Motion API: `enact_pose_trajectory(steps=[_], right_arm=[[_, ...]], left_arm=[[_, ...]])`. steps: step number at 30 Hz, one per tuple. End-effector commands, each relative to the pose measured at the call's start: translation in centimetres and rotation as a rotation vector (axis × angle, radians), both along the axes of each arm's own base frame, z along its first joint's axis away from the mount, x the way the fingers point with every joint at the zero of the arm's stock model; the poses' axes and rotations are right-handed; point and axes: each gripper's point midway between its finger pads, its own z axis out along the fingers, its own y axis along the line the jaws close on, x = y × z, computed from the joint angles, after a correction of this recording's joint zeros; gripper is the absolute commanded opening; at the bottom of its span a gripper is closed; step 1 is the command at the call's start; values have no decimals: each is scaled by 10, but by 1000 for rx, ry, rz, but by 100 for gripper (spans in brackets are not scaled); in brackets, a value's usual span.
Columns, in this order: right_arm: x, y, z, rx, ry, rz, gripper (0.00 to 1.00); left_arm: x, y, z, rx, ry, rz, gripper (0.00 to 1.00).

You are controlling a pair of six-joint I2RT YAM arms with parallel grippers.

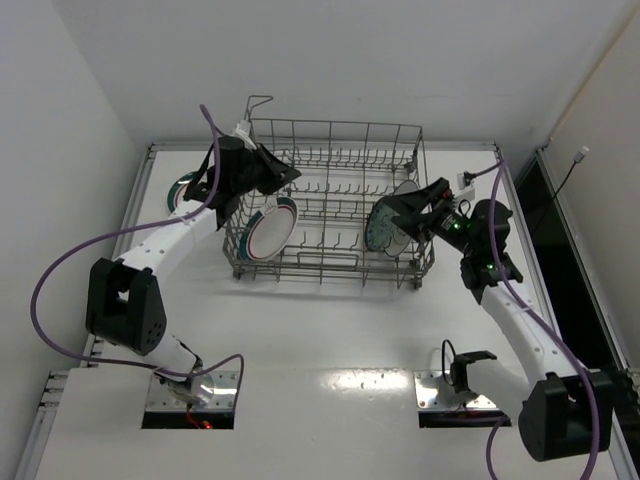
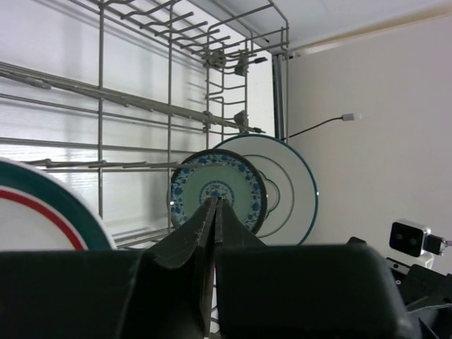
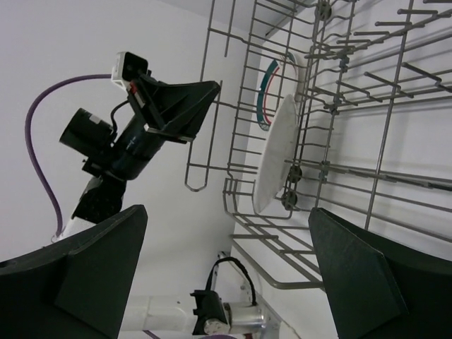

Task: Load the plates into the dish rack

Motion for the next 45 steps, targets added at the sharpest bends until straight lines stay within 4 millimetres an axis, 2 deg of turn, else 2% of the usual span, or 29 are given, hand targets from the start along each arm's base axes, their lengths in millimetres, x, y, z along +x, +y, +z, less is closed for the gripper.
enact_pose_trajectory(steps=[1,2,3,4,5,7,9,10,11,12,13,14,15,16,17,18,19,20,22,25,27,31,34,36,38,39,41,42,45], right_arm=[[0,2,5,-36,-45,29,95],[2,1,3,-67,-55,33,95],[2,5,19,-86,-96,47,95],[4,9,10,-116,-56,67,94],[8,13,28,-162,-116,83,92],[9,26,27,-212,-89,118,91],[25,37,34,-277,-103,136,89],[21,51,26,-307,-64,177,88],[37,57,25,-356,-62,177,86],[42,64,18,-385,-36,194,86],[46,70,19,-415,-8,209,85],[47,82,10,-438,14,240,84],[57,91,-17,-463,78,268,82],[60,98,-27,-474,95,296,81],[61,109,-30,-474,105,327,81],[69,119,-48,-480,141,354,80],[68,124,-41,-485,114,365,80],[69,135,-66,-502,170,399,78],[73,149,-90,-524,211,435,77],[70,171,-102,-540,217,476,77],[67,184,-116,-550,235,493,77],[69,196,-128,-557,251,493,76],[70,196,-128,-576,260,465,75],[72,187,-126,-602,273,414,75],[72,177,-117,-626,276,359,75],[74,165,-102,-656,262,294,75],[76,151,-87,-690,253,224,75],[79,143,-70,-700,228,177,75],[78,144,-57,-680,199,176,75]], left_arm=[[0,2,22,6,-99,-1,0],[0,2,24,3,-109,0,0],[-2,3,30,8,-129,-3,0],[-2,6,34,16,-144,7,0],[-7,8,47,21,-172,4,0],[-8,19,72,70,-250,48,0],[-19,30,99,149,-312,71,0],[-18,43,104,195,-317,132,0],[-29,55,105,242,-294,164,0],[-33,67,103,281,-279,207,0],[-33,92,101,331,-250,328,3],[-39,107,99,364,-224,391,3],[-55,124,82,399,-155,446,5],[-62,137,75,425,-129,503,5],[-69,156,68,467,-111,585,10],[-79,172,52,497,-89,631,16],[-80,178,39,515,-61,641,16],[-86,187,37,527,-62,661,20],[-93,207,10,590,3,704,20],[-100,227,-18,662,77,727,20],[-102,235,-28,697,93,739,20],[-108,247,-50,762,124,737,20],[-110,252,-59,778,118,749,20],[-112,253,-69,786,130,744,20],[-112,251,-69,782,130,736,20],[-110,251,-68,782,130,736,20],[-110,251,-68,782,130,736,20],[-109,251,-70,786,137,732,20],[-108,250,-67,773,131,740,20]])
